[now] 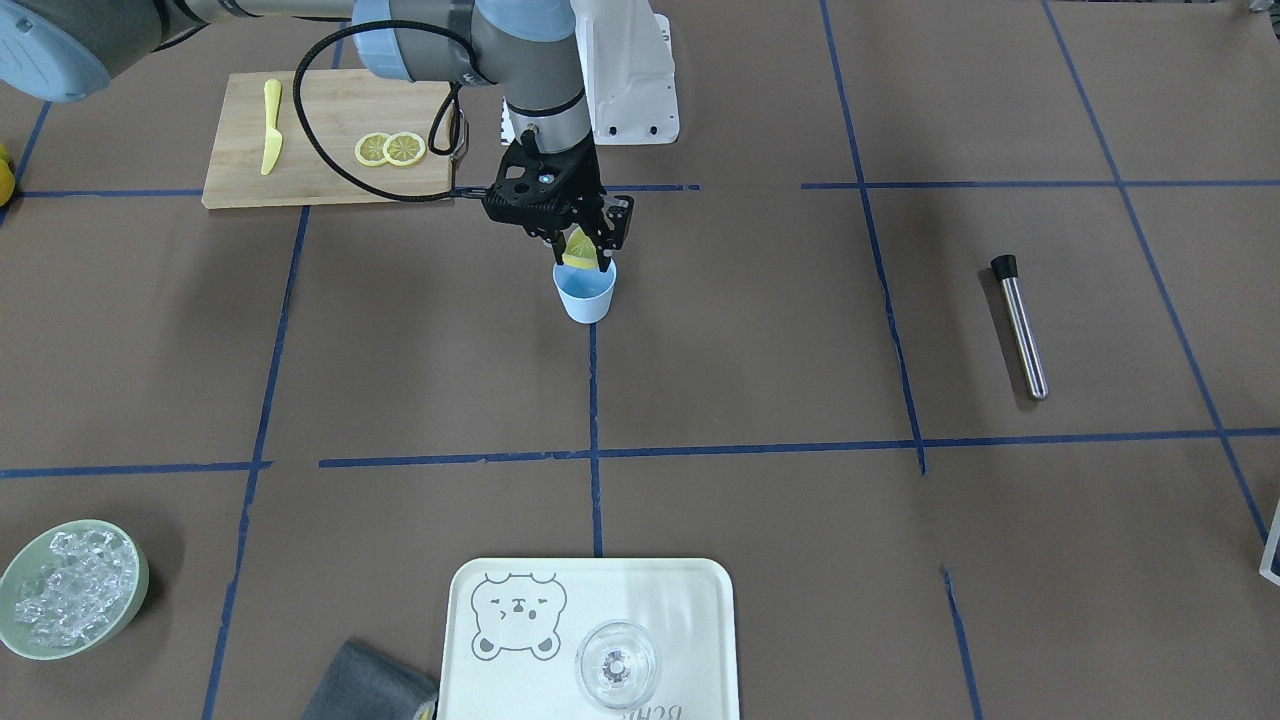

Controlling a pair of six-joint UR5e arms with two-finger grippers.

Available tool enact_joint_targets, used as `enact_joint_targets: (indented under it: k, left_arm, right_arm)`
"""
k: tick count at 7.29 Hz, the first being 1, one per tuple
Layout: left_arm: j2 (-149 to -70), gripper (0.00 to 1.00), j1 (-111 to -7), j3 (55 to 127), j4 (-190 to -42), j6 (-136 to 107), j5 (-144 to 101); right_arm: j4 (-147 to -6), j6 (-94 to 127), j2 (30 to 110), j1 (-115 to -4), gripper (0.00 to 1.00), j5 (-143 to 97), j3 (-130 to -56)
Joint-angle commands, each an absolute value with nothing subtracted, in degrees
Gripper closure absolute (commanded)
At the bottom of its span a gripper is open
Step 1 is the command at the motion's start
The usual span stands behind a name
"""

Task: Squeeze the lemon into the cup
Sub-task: 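Squeeze the lemon slice in the right gripper above the blue cup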

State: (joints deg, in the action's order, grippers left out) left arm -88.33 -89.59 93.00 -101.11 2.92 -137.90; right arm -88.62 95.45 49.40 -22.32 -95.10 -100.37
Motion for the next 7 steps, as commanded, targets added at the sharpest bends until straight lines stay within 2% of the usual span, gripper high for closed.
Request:
enact_joint_targets:
  k: [1, 4, 7]
  left_arm:
    - [-88.3, 0.0, -89.6, 93.0, -101.1, 3.0, -137.9]
    - [-88.3, 0.0, -89.6, 92.9, -101.1, 2.9, -137.8]
    - [-88.5, 0.0, -89.5, 93.2, -101.2, 2.7, -137.9]
  right_arm:
    - [-88.7, 95.4, 49.5, -22.3, 0.41, -95.1, -100.3]
    - [-88.7, 95.0, 49.5, -22.4, 0.26, -95.1, -99.9]
    - [-88.5, 94.9, 49.4, -24.2, 0.23, -97.6, -100.2]
